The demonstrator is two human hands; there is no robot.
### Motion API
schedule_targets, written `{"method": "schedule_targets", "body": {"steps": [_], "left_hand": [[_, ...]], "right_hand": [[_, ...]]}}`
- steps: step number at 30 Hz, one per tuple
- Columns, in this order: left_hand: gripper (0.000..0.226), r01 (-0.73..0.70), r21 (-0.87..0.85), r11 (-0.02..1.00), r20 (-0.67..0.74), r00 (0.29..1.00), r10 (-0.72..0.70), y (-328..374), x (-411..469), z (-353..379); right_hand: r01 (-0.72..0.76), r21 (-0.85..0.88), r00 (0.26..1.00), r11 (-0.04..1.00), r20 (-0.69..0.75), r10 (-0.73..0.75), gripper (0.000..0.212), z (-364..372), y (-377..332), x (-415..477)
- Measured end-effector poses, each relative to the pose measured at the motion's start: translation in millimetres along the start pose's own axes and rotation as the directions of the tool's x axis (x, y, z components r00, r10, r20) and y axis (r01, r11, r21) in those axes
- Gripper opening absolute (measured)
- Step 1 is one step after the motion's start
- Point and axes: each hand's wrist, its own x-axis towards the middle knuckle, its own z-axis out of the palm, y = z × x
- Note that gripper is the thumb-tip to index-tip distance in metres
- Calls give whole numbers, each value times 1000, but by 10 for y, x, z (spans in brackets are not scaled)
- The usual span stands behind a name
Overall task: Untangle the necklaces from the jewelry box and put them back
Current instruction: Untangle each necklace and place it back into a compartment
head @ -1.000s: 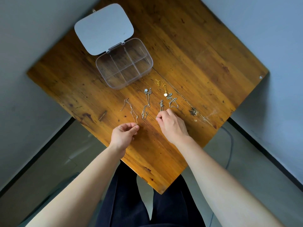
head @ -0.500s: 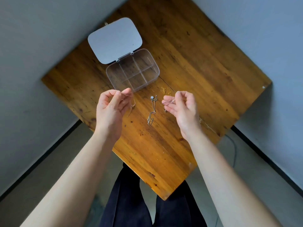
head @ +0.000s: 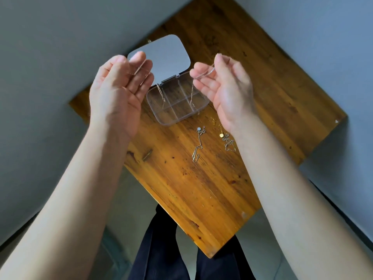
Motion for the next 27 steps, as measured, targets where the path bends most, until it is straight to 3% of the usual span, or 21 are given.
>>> {"method": "schedule_targets", "body": {"steps": [7, 15, 19, 27], "left_hand": [[9, -30, 47, 998, 22, 999, 29, 144, 224, 128], [5, 33, 199, 979, -66, 998, -20, -61, 459, 1], [15, 85, 306, 948, -167, 985, -34, -221, 578, -99], [17, 101, 312, 945, -237, 971, -25, -358, 779, -251]], "right_hand": [[34, -115, 999, 993, 32, -31, 24, 345, -124, 230], [45, -174, 998, 984, 38, -39, 19, 521, -98, 413], [3, -226, 1000, 974, 11, 0, 21, 545, -50, 470], [18, -275, 1000, 961, 14, -15, 18, 493, 72, 636]]}}
